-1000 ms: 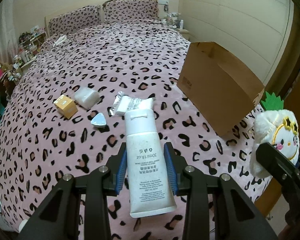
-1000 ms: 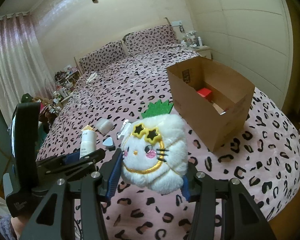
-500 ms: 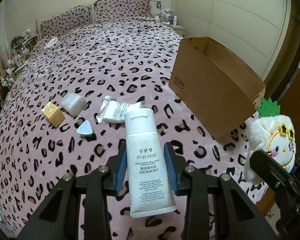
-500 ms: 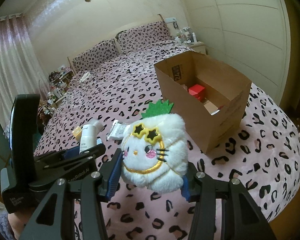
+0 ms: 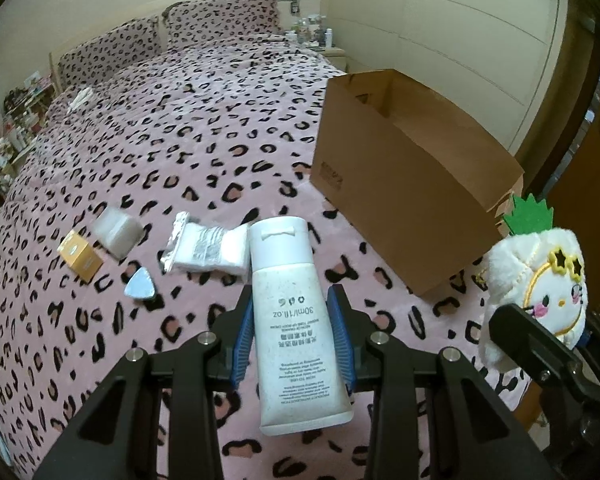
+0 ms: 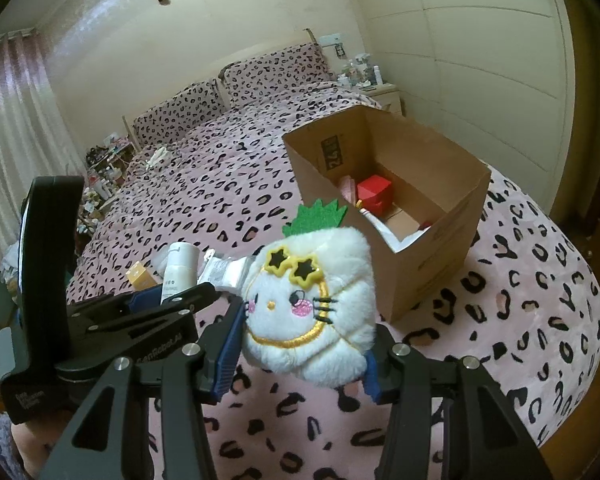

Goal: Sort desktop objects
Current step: 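Carry the white tube with the left tool while the right tool carries the pineapple plush to the box, then lower both tools into the box and open them, releasing tube and plush, then move both open tools back over the remaining items on the bed, then grasp the yellow Butter Bear box with the left tool while the right tool grasps the clear bag, then lift the Butter Bear box with the left tool while the right tool lifts the clear bag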

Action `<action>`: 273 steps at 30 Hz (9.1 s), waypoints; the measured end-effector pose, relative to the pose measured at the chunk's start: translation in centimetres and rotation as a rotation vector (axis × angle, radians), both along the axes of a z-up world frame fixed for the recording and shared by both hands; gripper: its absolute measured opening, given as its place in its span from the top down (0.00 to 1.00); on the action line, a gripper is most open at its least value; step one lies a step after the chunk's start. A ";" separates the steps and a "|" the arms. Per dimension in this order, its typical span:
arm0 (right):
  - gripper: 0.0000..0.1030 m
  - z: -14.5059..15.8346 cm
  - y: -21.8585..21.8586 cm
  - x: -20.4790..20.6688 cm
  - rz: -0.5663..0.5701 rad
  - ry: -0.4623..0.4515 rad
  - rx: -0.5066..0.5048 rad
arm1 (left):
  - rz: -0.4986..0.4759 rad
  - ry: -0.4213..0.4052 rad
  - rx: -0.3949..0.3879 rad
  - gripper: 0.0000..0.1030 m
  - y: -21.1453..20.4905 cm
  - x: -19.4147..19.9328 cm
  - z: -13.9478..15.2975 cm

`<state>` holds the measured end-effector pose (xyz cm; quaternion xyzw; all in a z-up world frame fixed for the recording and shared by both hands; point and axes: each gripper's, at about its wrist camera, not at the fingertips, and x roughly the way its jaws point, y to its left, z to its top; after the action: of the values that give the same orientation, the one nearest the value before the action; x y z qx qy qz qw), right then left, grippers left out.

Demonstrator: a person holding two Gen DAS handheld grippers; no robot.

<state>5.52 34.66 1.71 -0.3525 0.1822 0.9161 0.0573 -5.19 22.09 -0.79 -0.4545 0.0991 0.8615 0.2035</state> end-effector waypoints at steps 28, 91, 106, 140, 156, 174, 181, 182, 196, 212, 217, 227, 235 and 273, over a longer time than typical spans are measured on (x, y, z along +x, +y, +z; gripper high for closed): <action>0.51 1.5 2.2 -3.0 -0.079 -0.012 0.024 | -0.210 -0.041 0.019 0.65 5.3 -5.5 0.6; 0.51 -3.4 12.0 -14.4 -0.130 -0.194 0.014 | -0.444 -0.210 -0.031 0.65 21.1 -17.6 -3.1; 0.47 -3.5 11.5 -14.7 -0.130 -0.229 0.065 | -0.452 -0.185 -0.028 0.52 20.5 -17.8 -3.4; 0.47 4.9 0.5 -10.0 0.053 -0.097 0.061 | 0.015 0.015 0.131 0.19 -9.0 -9.7 5.8; 0.47 1.0 -11.8 -11.2 0.298 -0.127 -0.001 | 0.305 0.055 0.026 0.19 -23.0 -3.1 2.2; 0.47 -7.4 -16.0 -13.7 0.364 -0.192 0.028 | 0.539 -0.102 0.049 0.18 -29.2 -8.1 -6.0; 0.47 -8.4 -11.8 -17.9 0.282 -0.188 -0.006 | 0.594 -0.158 0.078 0.12 -28.8 -16.8 -6.9; 0.47 -8.5 -11.4 -18.3 0.273 -0.188 -0.013 | 0.608 -0.178 0.069 0.12 -28.8 -18.6 -7.3; 0.47 -12.6 -9.3 -23.7 0.205 -0.241 -0.086 | 0.799 -0.378 0.133 0.11 -27.9 -26.7 -14.2; 0.36 -15.6 -10.4 -24.2 0.236 -0.277 -0.153 | 0.669 -0.307 0.066 0.45 -26.2 -24.3 -16.7; 0.42 -16.2 -11.4 -23.8 0.237 -0.274 -0.175 | 0.639 -0.285 0.107 0.51 -27.1 -22.9 -16.7; 0.63 -15.2 -12.4 -22.2 0.227 -0.193 -0.260 | 0.612 -0.238 0.132 0.53 -28.2 -19.7 -15.4; 0.63 -12.5 -13.5 -18.8 0.245 -0.141 -0.208 | 0.594 -0.159 0.105 0.54 -29.3 -12.7 -12.4; 0.63 -13.9 -14.0 -12.4 0.249 -0.231 -0.202 | 0.526 -0.174 0.098 0.57 -27.8 -7.7 -16.2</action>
<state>-6.87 20.70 -12.22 -0.4790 0.2204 0.8467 -0.0717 -12.92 -5.67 -16.94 -0.5265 -0.0817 0.8462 0.0025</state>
